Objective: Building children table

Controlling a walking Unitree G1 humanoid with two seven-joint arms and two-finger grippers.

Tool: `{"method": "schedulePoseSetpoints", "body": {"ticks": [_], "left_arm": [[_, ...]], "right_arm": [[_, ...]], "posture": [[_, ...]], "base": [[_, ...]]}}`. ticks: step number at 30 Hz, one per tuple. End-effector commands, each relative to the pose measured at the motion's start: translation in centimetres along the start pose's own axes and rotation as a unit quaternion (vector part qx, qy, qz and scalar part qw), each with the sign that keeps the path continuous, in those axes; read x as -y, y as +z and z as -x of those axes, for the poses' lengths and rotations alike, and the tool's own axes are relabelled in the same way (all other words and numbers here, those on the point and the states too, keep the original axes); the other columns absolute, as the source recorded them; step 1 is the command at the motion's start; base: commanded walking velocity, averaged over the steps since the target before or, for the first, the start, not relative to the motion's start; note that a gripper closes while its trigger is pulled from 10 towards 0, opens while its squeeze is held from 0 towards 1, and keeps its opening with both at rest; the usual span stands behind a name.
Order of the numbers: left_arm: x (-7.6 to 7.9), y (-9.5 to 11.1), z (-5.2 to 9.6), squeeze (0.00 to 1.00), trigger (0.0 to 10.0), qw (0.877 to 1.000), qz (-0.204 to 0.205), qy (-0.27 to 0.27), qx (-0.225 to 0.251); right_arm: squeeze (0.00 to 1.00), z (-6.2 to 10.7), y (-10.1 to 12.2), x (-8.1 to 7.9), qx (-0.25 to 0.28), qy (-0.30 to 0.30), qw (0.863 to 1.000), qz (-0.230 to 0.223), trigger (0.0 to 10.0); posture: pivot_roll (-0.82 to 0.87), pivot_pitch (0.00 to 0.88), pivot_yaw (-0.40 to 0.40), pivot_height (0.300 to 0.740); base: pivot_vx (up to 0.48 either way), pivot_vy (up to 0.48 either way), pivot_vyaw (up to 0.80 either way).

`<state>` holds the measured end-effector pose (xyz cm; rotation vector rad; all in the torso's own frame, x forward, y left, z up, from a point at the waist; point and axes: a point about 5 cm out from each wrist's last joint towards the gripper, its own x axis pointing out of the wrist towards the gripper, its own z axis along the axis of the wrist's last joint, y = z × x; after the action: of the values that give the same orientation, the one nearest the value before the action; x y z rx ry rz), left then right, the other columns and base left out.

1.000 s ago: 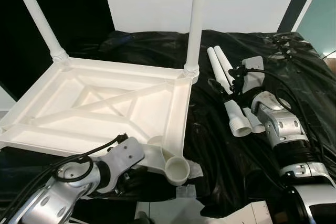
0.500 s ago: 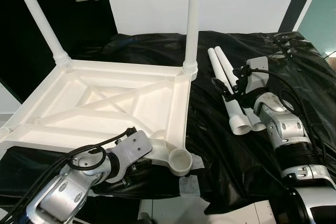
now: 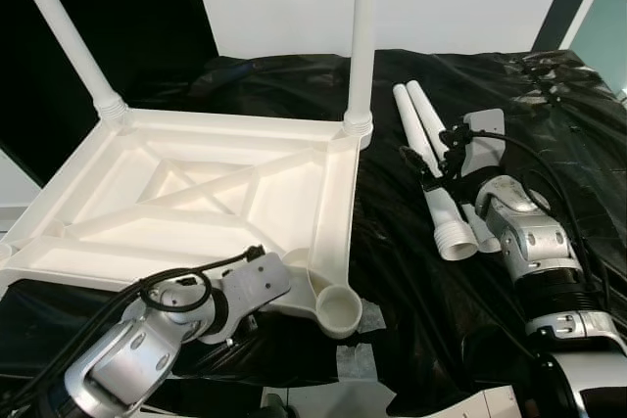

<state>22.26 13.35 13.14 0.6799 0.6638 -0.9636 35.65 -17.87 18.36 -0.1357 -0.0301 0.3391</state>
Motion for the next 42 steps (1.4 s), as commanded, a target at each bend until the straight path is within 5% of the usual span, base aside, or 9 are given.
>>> {"method": "schedulePoseSetpoints", "body": {"ticks": [1,13,15,17,23,24,33,37,42], "left_arm": [[-1.2,-1.1,-0.2,0.0,0.0,0.998,0.043,0.051,-0.021],[-2.0,0.0,-0.1,0.0,1.5,0.993,0.065,0.099,-0.001],[-1.6,0.4,-0.5,0.0,10.0,0.994,0.061,0.088,0.008],[0.0,1.9,-1.2,1.0,10.0,0.996,0.066,0.046,0.047],[0.8,3.0,-1.6,1.0,10.0,0.996,0.049,0.035,0.069],[0.8,3.4,-1.5,0.0,10.0,0.995,0.051,0.038,0.08],[-0.7,7.0,0.6,0.0,10.0,0.973,0.057,0.079,0.208],[-1.2,8.2,1.8,0.0,10.0,0.959,0.044,0.11,0.256],[-1.2,9.0,2.2,0.0,10.0,0.95,0.052,0.117,0.285]], "right_arm": [[0.0,0.1,-0.1,0.0,-0.001,-0.001,1.0,-0.002,10.0],[0.0,0.3,-0.5,0.0,-0.003,-0.004,1.0,-0.006,10.0],[0.0,0.3,-0.5,-0.1,-0.004,-0.004,1.0,-0.007,10.0],[0.0,0.1,-0.6,-0.2,-0.003,-0.008,1.0,-0.007,10.0],[0.0,0.1,-0.4,-0.1,0.002,-0.026,1.0,-0.002,10.0],[0.0,0.1,-0.4,-0.1,0.001,-0.035,0.999,-0.002,10.0],[0.0,0.6,-0.2,0.9,0.007,-0.116,0.993,-0.021,10.0],[1.0,1.1,0.0,1.6,0.01,-0.151,0.988,-0.034,10.0],[0.59,1.6,-0.2,1.7,-0.009,-0.159,0.986,-0.056,10.0]], "posture": [[0.11,0.084,0.03,0.74],[0.11,0.079,0.031,0.74],[0.11,0.076,0.029,0.74],[0.11,0.074,0.029,0.74],[0.11,0.069,0.027,0.74],[0.11,0.069,0.027,0.74],[0.11,0.067,0.022,0.74],[0.11,0.071,0.02,0.74],[0.11,0.074,0.018,0.74]], "base": [[0.0,0.0,0.0],[0.0,0.0,0.0],[0.0,0.0,0.0],[0.0,0.0,0.0],[0.0,0.0,0.0],[0.0,0.0,0.0],[0.0,0.0,0.0],[0.0,0.0,0.0],[0.0,0.0,0.0]]}}
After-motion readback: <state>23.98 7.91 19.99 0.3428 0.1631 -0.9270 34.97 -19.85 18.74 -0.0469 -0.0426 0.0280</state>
